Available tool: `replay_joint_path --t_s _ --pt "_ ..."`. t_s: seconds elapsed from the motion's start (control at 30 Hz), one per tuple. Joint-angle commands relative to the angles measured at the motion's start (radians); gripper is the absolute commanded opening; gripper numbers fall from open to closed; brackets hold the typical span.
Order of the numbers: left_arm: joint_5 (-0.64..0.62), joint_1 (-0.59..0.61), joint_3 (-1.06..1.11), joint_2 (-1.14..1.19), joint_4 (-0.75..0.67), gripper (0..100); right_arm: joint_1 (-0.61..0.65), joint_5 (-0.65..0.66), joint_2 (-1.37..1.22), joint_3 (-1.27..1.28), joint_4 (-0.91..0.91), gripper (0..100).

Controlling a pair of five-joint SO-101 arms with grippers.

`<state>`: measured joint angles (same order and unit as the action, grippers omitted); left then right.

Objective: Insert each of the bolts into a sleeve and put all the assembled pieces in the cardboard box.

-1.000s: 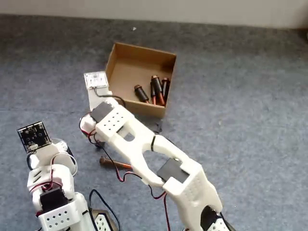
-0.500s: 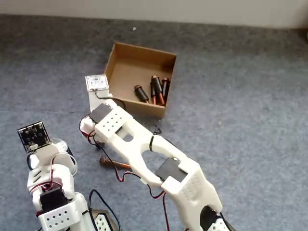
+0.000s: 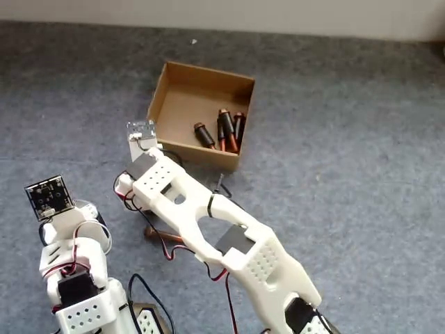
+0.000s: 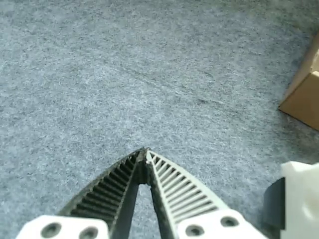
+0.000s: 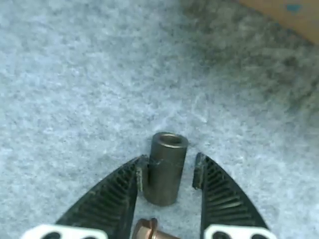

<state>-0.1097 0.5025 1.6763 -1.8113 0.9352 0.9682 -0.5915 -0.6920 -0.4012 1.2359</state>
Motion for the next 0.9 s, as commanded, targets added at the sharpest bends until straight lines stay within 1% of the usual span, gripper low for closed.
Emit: replay_joint_path --t_s 0.0,0.1,0.13,0.4,0.57,0.63,0.73,0.87 --pt "0.017 0.01 0.019 -0.007 -0.017 1 0.005 -0.003 -0.028 -0.065 0.059 11.5" --pt "0.017 0.01 0.019 -0.005 -0.017 1 0.004 -0.003 -0.054 -0.127 0.099 1.6" --pt "0.017 0.01 0.019 -0.005 -0.017 1 0.004 -0.003 -0.058 -0.15 0.119 0.0" --pt "0.017 0.01 0.019 -0.005 -0.017 1 -0.008 0.006 -0.056 -0.302 0.3 0.5" --pt "0.017 0.008 0.019 -0.005 -0.017 1 -0.01 0.192 -0.056 -0.467 0.46 0.5" --pt "0.015 0.008 0.019 -0.005 -0.018 1 -0.019 0.219 -0.056 -0.55 0.524 0.5" --pt "0.015 -0.019 0.019 -0.005 -0.017 1 -0.059 0.219 -0.039 -0.638 0.53 0.5" --pt "0.015 -0.067 0.019 -0.005 -0.017 1 -0.114 0.219 0.03 -0.634 0.529 0.5"
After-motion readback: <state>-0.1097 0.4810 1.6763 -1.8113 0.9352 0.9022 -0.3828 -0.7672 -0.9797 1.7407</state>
